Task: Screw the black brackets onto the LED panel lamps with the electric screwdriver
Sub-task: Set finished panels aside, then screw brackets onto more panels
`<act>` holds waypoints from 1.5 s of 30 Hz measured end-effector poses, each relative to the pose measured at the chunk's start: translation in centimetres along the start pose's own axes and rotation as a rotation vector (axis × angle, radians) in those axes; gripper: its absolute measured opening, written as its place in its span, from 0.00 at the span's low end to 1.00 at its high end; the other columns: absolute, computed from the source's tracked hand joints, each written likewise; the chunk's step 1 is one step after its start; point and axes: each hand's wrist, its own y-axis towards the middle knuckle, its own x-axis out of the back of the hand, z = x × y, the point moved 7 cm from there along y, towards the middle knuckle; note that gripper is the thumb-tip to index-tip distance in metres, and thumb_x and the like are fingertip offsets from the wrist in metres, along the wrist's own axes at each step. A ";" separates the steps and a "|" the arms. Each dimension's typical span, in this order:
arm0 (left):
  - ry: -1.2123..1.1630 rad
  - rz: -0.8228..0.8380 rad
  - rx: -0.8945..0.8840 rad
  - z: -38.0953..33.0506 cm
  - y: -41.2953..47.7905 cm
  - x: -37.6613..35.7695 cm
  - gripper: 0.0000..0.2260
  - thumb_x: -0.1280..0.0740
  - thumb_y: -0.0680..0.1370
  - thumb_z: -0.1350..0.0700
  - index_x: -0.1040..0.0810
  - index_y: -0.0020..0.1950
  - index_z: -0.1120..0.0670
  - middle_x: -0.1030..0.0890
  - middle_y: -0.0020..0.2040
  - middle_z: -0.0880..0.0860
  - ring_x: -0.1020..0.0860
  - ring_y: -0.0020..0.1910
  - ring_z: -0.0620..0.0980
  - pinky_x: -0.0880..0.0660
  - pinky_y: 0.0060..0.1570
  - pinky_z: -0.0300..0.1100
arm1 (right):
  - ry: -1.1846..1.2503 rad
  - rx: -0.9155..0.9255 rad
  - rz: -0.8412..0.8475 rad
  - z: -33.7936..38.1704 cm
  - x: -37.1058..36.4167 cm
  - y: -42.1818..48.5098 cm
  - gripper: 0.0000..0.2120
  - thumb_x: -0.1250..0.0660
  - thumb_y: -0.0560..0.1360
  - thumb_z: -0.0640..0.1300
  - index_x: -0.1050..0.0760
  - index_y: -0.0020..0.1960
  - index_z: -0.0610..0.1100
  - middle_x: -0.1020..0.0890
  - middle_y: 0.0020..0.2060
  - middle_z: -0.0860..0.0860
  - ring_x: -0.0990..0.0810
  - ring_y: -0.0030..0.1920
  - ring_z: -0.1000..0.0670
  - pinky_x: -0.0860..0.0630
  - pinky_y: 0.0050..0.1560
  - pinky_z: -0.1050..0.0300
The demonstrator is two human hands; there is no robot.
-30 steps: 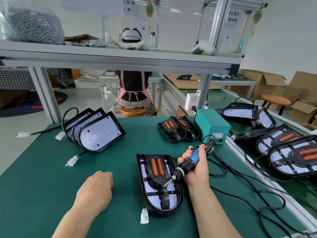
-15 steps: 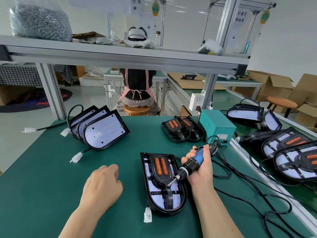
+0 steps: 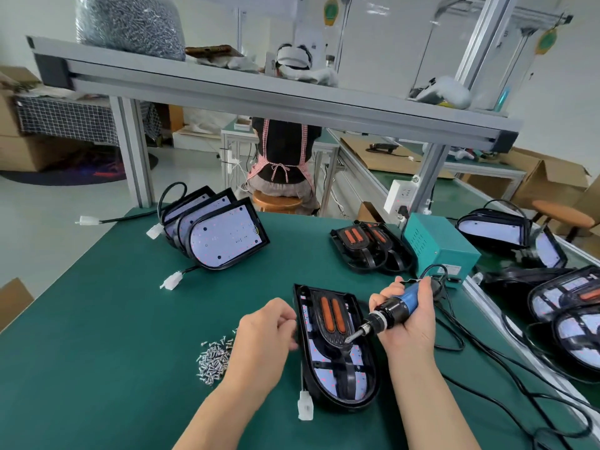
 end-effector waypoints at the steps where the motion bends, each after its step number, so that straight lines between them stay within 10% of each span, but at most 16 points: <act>1: -0.009 -0.005 -0.010 -0.1 -0.1 -0.2 0.10 0.36 0.79 0.65 0.23 0.42 0.52 0.17 0.36 0.51 0.18 0.31 0.41 0.21 0.40 0.36 | -0.004 -0.001 -0.009 -0.2 -0.3 -0.1 0.20 0.31 0.76 0.62 0.28 0.49 0.45 0.27 0.33 0.55 0.25 0.29 0.57 0.36 0.35 0.62; 5: 0.021 -0.121 -0.080 -0.5 -0.2 0.3 0.11 0.32 0.77 0.62 0.22 0.39 0.48 0.19 0.32 0.45 0.20 0.34 0.47 0.21 0.43 0.49 | -0.033 -0.010 -0.052 -1.1 -1.6 -0.7 0.20 0.30 0.75 0.62 0.28 0.51 0.46 0.25 0.33 0.55 0.25 0.28 0.57 0.34 0.36 0.62; 11: -0.048 -0.199 -0.132 -1.4 -0.4 0.4 0.12 0.29 0.75 0.64 0.18 0.41 0.46 0.18 0.37 0.40 0.20 0.39 0.42 0.21 0.45 0.42 | 0.003 0.014 -0.096 -2.2 -3.7 -1.0 0.28 0.26 0.73 0.58 0.29 0.68 0.50 0.22 0.41 0.55 0.23 0.32 0.57 0.32 0.40 0.62; 17: -0.376 -0.087 0.028 -0.8 0.2 -0.8 0.15 0.29 0.75 0.67 0.16 0.39 0.46 0.15 0.37 0.49 0.16 0.38 0.48 0.18 0.48 0.45 | 0.011 0.087 -0.126 -3.1 -5.1 -1.8 0.11 0.25 0.75 0.51 0.27 0.49 0.50 0.22 0.37 0.53 0.23 0.33 0.56 0.26 0.41 0.64; 23: -0.525 -0.068 0.087 -0.4 0.0 -1.2 0.15 0.30 0.75 0.68 0.16 0.40 0.48 0.14 0.38 0.52 0.16 0.38 0.48 0.19 0.43 0.39 | 0.042 0.062 -0.171 -3.7 -5.0 -2.4 0.12 0.24 0.74 0.50 0.27 0.46 0.48 0.21 0.27 0.53 0.22 0.29 0.55 0.25 0.27 0.64; 45: -0.617 -0.200 0.158 -0.2 -1.1 -0.8 0.09 0.30 0.76 0.68 0.17 0.42 0.55 0.15 0.36 0.53 0.16 0.36 0.47 0.21 0.40 0.35 | -0.103 0.141 -0.157 -2.5 -4.4 -2.3 0.14 0.27 0.77 0.53 0.30 0.42 0.48 0.23 0.28 0.55 0.23 0.26 0.56 0.25 0.28 0.64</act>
